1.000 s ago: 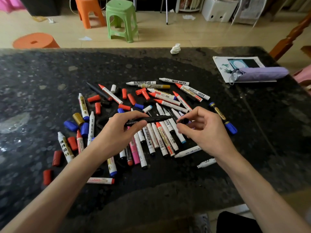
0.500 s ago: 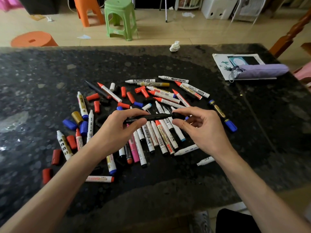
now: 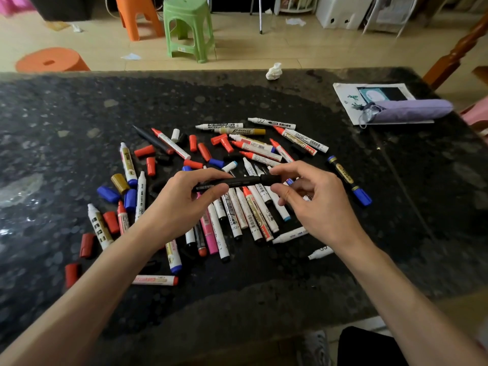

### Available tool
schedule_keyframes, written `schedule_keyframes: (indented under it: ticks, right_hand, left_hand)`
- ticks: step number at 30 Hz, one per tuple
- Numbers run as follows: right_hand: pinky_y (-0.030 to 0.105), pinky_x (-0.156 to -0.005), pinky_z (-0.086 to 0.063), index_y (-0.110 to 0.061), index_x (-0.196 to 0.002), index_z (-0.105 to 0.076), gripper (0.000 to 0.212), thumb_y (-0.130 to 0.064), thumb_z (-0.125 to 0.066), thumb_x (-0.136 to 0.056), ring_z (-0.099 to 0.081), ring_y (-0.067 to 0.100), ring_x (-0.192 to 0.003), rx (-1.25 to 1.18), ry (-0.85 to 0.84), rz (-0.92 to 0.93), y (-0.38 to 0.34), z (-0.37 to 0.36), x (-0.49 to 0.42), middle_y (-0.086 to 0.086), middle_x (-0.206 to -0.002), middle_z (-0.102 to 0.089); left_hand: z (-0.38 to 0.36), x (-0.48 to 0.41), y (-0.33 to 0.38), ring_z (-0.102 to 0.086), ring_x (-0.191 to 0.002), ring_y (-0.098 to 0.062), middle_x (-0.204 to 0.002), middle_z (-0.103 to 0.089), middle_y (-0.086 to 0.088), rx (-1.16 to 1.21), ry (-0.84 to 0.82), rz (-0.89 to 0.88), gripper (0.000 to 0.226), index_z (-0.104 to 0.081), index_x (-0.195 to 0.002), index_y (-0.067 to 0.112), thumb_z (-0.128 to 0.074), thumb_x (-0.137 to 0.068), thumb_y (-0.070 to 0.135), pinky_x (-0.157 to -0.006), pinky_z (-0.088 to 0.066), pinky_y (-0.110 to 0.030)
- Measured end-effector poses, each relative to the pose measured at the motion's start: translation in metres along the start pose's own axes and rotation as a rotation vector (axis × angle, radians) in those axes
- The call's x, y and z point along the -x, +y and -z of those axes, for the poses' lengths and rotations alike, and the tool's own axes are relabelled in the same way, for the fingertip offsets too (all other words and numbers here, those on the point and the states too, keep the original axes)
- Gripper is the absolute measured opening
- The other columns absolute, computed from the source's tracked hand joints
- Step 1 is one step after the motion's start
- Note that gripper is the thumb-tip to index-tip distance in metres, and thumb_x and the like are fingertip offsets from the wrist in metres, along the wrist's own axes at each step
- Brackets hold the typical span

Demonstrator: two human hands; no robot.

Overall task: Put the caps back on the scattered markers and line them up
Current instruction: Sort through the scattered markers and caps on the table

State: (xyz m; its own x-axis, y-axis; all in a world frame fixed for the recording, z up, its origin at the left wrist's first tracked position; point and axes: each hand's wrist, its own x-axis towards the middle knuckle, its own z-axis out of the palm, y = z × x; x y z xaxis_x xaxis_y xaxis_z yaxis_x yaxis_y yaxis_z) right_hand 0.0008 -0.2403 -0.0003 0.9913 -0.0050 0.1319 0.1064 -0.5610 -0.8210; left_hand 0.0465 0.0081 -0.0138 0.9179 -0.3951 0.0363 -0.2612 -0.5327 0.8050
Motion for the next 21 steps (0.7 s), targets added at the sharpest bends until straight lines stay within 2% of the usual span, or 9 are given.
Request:
schedule_keyframes:
  ticks: [3, 7, 13, 16, 21]
  right_hand:
    - [0.016, -0.076, -0.055, -0.026, -0.116, -0.075, 0.024, -0.016, -0.075, -0.094, -0.075, 0.006, -0.081, -0.042, -0.014, -0.007, -0.001, 0.001, -0.001, -0.015, -0.094, -0.074]
    - [0.025, -0.084, -0.060, -0.023, -0.117, -0.077, 0.024, -0.014, -0.074, -0.095, -0.076, 0.010, -0.082, -0.085, -0.027, -0.001, -0.001, 0.000, -0.001, -0.010, -0.096, -0.077]
    - [0.028, -0.081, -0.062, -0.020, -0.115, -0.078, 0.021, -0.013, -0.075, -0.095, -0.077, 0.012, -0.082, -0.189, -0.037, -0.055, 0.004, -0.006, -0.002, -0.005, -0.087, -0.079]
    - [0.027, -0.081, -0.063, -0.020, -0.113, -0.078, 0.020, -0.012, -0.075, -0.094, -0.078, 0.013, -0.081, -0.245, -0.025, -0.063, 0.004, -0.010, 0.000, -0.006, -0.087, -0.079]
    - [0.026, -0.081, -0.063, -0.017, -0.114, -0.077, 0.021, -0.012, -0.076, -0.093, -0.077, 0.012, -0.079, -0.270, -0.030, -0.089, 0.006, -0.015, 0.005, -0.007, -0.085, -0.079]
  left_hand:
    - [-0.001, 0.000, 0.001, -0.060, -0.073, 0.011, -0.081, -0.064, 0.036, -0.002, -0.007, -0.009, 0.024, -0.072, -0.122, 0.027, -0.062, -0.101, 0.026, -0.064, -0.040, -0.007]
    - [-0.002, 0.000, 0.001, -0.060, -0.072, 0.007, -0.080, -0.064, 0.033, 0.000, -0.003, -0.012, 0.023, -0.073, -0.121, 0.026, -0.062, -0.101, 0.025, -0.066, -0.040, -0.006]
    - [-0.004, -0.002, -0.001, -0.053, -0.055, -0.008, -0.074, -0.066, 0.010, 0.003, 0.040, -0.008, 0.021, -0.074, -0.119, 0.024, -0.063, -0.101, 0.021, -0.054, -0.040, -0.016]
    - [-0.003, -0.003, -0.001, -0.052, -0.053, -0.016, -0.073, -0.066, 0.003, -0.005, 0.043, -0.013, 0.022, -0.074, -0.119, 0.023, -0.062, -0.101, 0.019, -0.051, -0.039, -0.019]
    - [-0.005, 0.000, -0.005, -0.046, -0.048, -0.008, -0.064, -0.061, 0.008, -0.001, 0.014, 0.020, 0.022, -0.073, -0.119, 0.021, -0.062, -0.101, 0.018, -0.048, -0.037, -0.018]
